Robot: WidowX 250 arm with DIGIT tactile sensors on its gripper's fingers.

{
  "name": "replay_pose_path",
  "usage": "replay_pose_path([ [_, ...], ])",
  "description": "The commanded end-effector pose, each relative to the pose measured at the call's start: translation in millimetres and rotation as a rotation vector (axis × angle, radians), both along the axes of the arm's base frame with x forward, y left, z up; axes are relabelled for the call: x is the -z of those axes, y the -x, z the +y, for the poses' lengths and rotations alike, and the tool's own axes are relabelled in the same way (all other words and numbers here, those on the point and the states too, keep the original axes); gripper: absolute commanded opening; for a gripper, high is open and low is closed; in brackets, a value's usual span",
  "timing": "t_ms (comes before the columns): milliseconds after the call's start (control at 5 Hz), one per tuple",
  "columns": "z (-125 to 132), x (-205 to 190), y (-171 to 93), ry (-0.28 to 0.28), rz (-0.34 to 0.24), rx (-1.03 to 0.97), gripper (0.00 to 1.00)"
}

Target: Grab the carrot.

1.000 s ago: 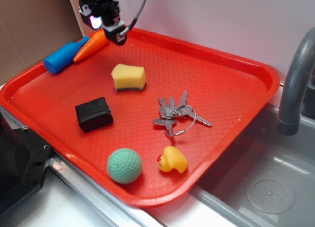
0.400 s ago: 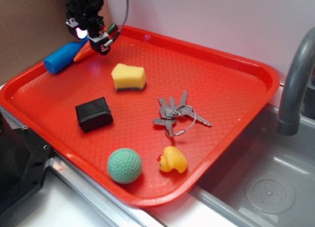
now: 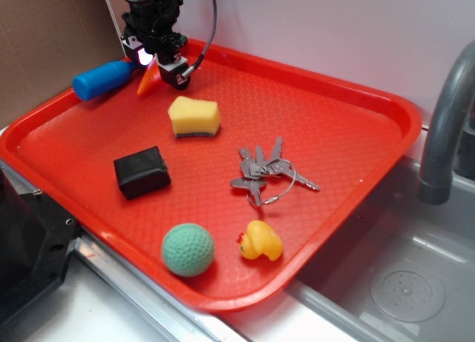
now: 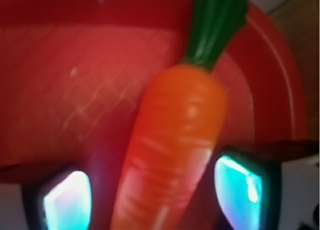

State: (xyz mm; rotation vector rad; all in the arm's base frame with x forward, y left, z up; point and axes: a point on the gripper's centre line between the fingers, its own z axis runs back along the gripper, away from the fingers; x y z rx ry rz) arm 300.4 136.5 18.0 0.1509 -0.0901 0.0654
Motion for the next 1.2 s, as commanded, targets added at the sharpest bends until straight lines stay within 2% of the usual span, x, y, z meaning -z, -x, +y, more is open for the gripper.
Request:
replay_pose_path([
  [0, -36.1, -4.2, 5.1, 0.059, -0.019, -0.199, 1.0],
  [200, -57.3, -7.1, 10.6, 0.122, -0.046, -0.314, 0.0],
  [400, -69.6, -15.9, 15.5, 0.187, -0.032, -0.361, 0.0],
  [600, -89.2, -40.9, 26.0, 0.167, -0.034, -0.316, 0.0],
  [800, -107.7, -84.0, 48.4, 0.193, -0.007, -0.277, 0.0],
  [1000, -112.9, -125.6, 75.2, 0.246, 0.124, -0.247, 0.0],
])
